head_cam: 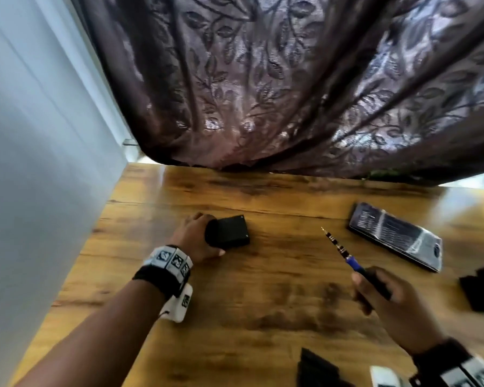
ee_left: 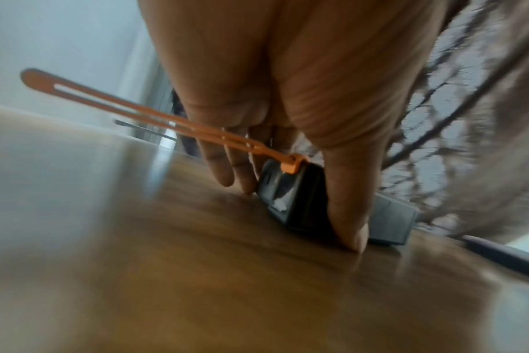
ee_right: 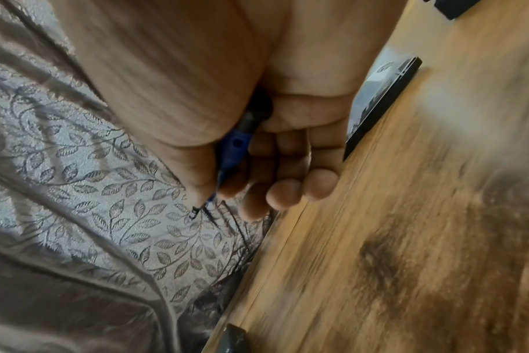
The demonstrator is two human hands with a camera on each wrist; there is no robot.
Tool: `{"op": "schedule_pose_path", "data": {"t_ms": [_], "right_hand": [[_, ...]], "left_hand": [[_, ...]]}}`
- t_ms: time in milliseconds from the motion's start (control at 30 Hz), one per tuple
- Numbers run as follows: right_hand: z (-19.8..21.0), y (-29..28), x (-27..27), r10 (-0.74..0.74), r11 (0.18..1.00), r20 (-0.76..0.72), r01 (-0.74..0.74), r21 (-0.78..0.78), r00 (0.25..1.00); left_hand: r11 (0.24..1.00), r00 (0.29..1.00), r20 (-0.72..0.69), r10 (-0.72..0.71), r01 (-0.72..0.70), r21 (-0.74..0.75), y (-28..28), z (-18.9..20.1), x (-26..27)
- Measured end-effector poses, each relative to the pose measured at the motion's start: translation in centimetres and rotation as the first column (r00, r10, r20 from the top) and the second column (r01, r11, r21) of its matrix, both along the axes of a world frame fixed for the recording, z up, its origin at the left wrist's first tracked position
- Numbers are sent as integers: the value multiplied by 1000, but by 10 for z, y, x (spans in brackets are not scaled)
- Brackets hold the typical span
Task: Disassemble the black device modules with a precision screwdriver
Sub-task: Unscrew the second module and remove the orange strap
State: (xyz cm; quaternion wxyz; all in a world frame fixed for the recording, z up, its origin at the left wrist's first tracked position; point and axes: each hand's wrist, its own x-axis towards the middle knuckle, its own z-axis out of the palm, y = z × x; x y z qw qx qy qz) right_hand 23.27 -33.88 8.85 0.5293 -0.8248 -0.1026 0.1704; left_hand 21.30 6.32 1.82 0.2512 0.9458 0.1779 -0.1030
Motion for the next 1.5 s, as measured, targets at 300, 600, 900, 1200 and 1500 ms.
{"op": "schedule_pose_path", "data": {"t_ms": [300,600,900,1200,1500], "right_hand": [[-11,-70,4,-97,995,-11,97,23,995],[-17,-131,17,-108,991,17,109,-79,994],[-23,-152,36,-94,991,7,94,-95,996],[-21,-150,36,-75,991,-8,74,-112,997],[-5,-137,35,-78,978,90,94,-186,993]], "left_hand": [[967,966,-42,-254,255,4,-182,5,-2],[904,915,-27,-403,403,146,-253,7,-7],[806,838,-71,-541,541,242,-286,14,5],[809,828,-20,-560,552,201,-282,10,3],[731,749,-98,-655,661,169,-274,9,4]]}}
